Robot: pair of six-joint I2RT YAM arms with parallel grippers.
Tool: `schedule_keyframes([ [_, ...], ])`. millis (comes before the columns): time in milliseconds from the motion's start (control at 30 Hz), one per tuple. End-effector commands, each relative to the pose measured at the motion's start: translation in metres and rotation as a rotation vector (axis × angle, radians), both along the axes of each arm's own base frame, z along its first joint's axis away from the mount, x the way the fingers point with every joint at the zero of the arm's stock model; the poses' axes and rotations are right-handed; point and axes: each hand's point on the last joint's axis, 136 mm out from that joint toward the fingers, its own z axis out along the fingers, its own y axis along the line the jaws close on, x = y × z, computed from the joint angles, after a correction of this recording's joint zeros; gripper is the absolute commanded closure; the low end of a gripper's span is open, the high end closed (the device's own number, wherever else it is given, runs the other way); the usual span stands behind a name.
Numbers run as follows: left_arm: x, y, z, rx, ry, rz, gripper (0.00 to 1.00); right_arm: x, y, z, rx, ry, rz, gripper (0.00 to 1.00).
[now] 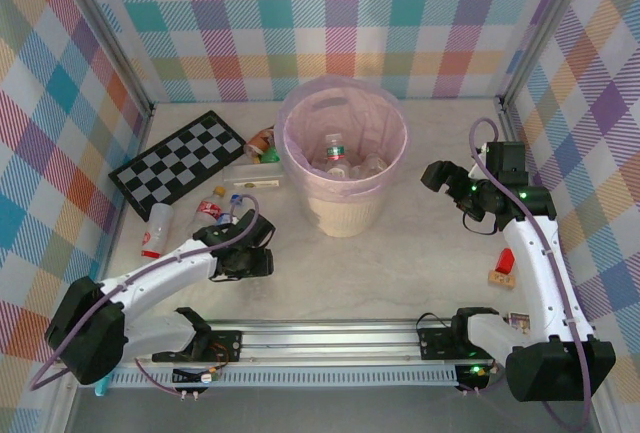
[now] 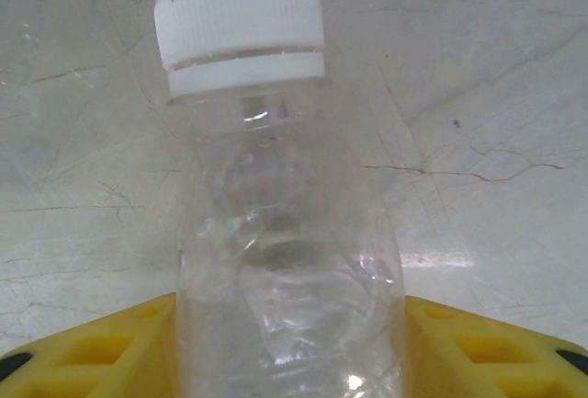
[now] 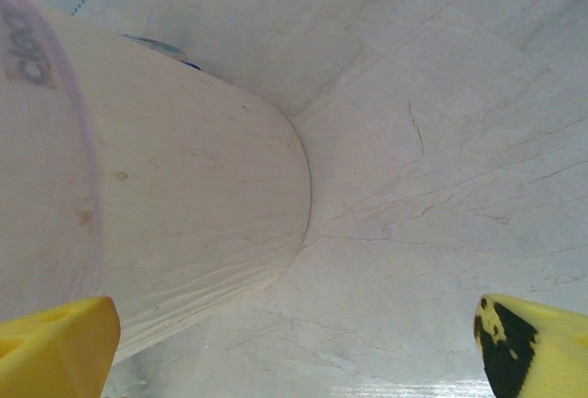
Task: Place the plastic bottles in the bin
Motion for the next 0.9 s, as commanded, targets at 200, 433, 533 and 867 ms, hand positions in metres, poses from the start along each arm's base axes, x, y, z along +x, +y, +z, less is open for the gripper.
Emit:
schedule_keyframes([
  [200, 0.018, 0.034, 0.122, 0.079, -0.245, 0.024, 0.45, 0.002, 0.029, 0.015, 0.109, -0.068, 0.164, 0.02],
  [433, 0.04, 0.034, 0.247, 0.058, -0.49, -0.047, 0.49, 0.006, 0.056, 0.042, 0.257, -0.149, 0.285, 0.02],
  [533, 0.055, 0.014, 0.294, -0.008, -0.59, -0.111, 0.52, 0.007, 0.059, 0.053, 0.272, -0.198, 0.299, 0.02],
  [867, 0.127, -0.093, 0.367, -0.22, -0.707, -0.329, 0.55, 0.014, 0.075, 0.079, 0.409, -0.256, 0.365, 0.02],
])
